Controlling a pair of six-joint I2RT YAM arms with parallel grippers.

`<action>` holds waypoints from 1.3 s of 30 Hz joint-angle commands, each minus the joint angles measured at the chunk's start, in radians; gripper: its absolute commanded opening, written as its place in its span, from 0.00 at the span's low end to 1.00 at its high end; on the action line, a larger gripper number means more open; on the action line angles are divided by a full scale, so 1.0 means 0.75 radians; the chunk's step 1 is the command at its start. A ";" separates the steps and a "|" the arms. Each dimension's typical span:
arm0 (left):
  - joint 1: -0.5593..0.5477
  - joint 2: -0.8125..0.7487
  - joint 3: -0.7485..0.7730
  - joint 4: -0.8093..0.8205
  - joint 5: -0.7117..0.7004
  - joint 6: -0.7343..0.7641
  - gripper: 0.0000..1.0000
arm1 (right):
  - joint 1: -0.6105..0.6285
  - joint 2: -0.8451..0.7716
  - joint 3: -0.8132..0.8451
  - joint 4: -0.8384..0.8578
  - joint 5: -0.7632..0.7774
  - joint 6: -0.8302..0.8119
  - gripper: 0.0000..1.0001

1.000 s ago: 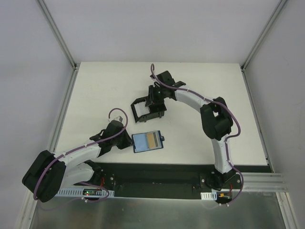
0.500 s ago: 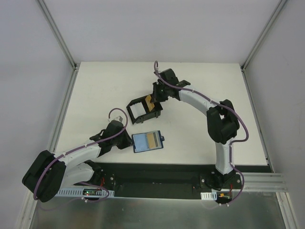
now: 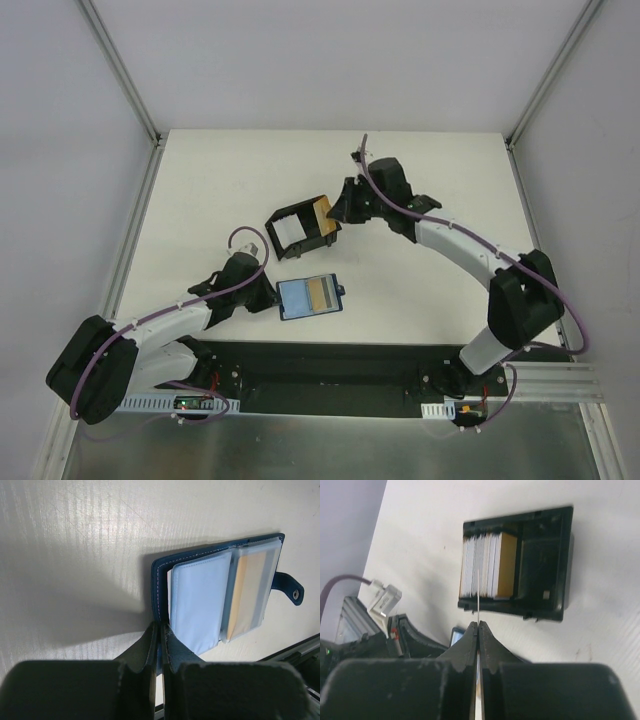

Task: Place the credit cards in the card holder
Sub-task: Insert the credit card into the card holder.

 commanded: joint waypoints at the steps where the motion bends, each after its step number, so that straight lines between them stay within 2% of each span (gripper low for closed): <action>1: 0.017 -0.008 -0.032 -0.073 -0.027 0.057 0.00 | 0.036 -0.162 -0.300 0.301 -0.113 0.207 0.00; 8: 0.017 -0.011 -0.040 -0.073 -0.021 0.053 0.00 | 0.192 -0.189 -0.650 0.593 -0.068 0.418 0.00; 15: 0.017 -0.006 -0.044 -0.073 -0.025 0.047 0.00 | 0.263 -0.079 -0.820 0.860 -0.068 0.559 0.00; 28: 0.017 0.008 -0.044 -0.073 -0.025 0.045 0.00 | 0.304 0.019 -0.933 1.015 -0.046 0.641 0.00; 39: 0.017 0.018 -0.034 -0.073 -0.025 0.049 0.00 | 0.304 -0.030 -1.019 1.052 0.038 0.639 0.00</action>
